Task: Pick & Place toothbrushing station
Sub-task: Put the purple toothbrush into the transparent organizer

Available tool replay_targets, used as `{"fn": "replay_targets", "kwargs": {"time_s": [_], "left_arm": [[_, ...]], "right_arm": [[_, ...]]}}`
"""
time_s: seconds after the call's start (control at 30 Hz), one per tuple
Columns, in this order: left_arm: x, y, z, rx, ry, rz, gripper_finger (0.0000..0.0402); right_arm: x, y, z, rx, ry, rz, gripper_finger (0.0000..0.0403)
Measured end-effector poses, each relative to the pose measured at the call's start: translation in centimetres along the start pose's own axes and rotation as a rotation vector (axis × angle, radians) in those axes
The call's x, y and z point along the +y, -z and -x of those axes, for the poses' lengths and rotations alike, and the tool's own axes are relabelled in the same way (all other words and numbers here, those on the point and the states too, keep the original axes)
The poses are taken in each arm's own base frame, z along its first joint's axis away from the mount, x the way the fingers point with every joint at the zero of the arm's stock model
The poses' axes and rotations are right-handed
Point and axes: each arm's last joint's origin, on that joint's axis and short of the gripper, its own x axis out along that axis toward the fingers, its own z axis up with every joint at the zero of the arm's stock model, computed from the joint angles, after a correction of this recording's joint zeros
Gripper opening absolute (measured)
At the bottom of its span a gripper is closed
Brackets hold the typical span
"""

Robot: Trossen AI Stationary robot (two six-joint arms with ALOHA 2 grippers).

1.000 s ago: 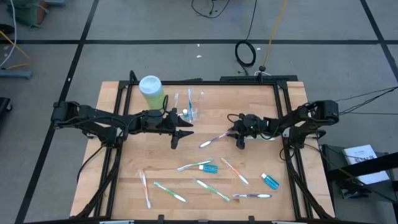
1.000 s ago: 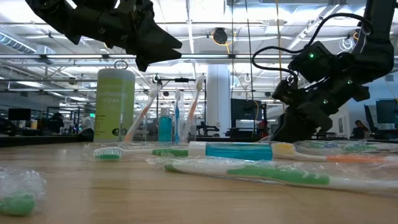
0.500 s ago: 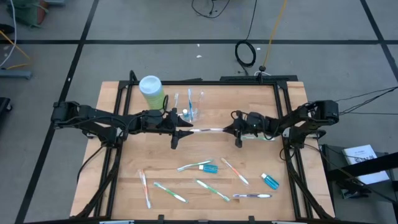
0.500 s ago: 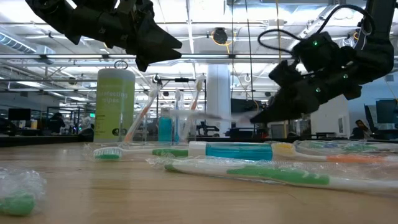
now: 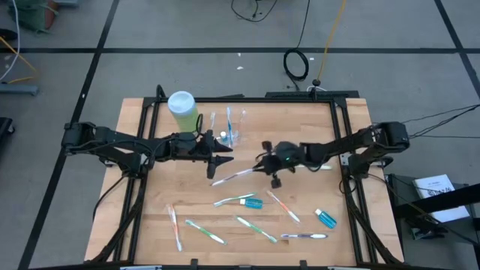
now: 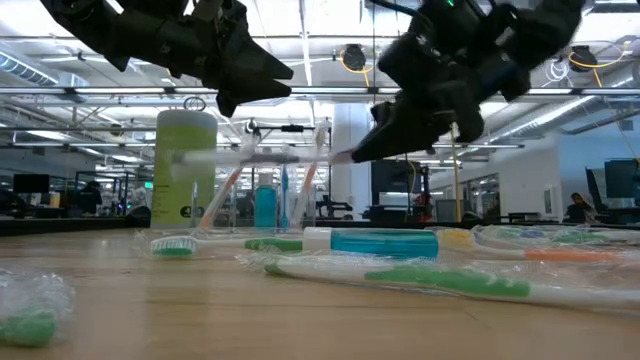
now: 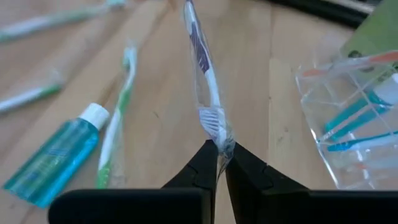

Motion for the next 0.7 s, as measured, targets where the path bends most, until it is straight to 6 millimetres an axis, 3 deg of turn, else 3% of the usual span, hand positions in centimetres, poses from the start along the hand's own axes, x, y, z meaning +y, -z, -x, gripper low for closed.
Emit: {"fn": "replay_targets", "kwargs": {"time_s": [0.27,0.43,0.57,0.7], "left_arm": [[-0.6,1.1,-0.3,0.082,0.014,0.036,0.0166],[-1.2,3.5,-1.5,0.200,0.016,0.082,0.0166],[-1.1,5.7,-2.7,0.289,0.003,0.084,0.0166],[-0.5,6.5,-3.5,0.325,-0.034,0.132,0.0166]], "right_arm": [[1.8,-2.9,-3.2,0.077,-0.001,0.177,0.0014],[2.0,-2.9,-4.6,0.147,0.126,0.283,0.0014],[2.0,-2.5,-4.9,0.170,0.124,0.322,0.0014],[2.0,-2.6,-4.9,0.165,0.122,0.334,0.0013]]}}
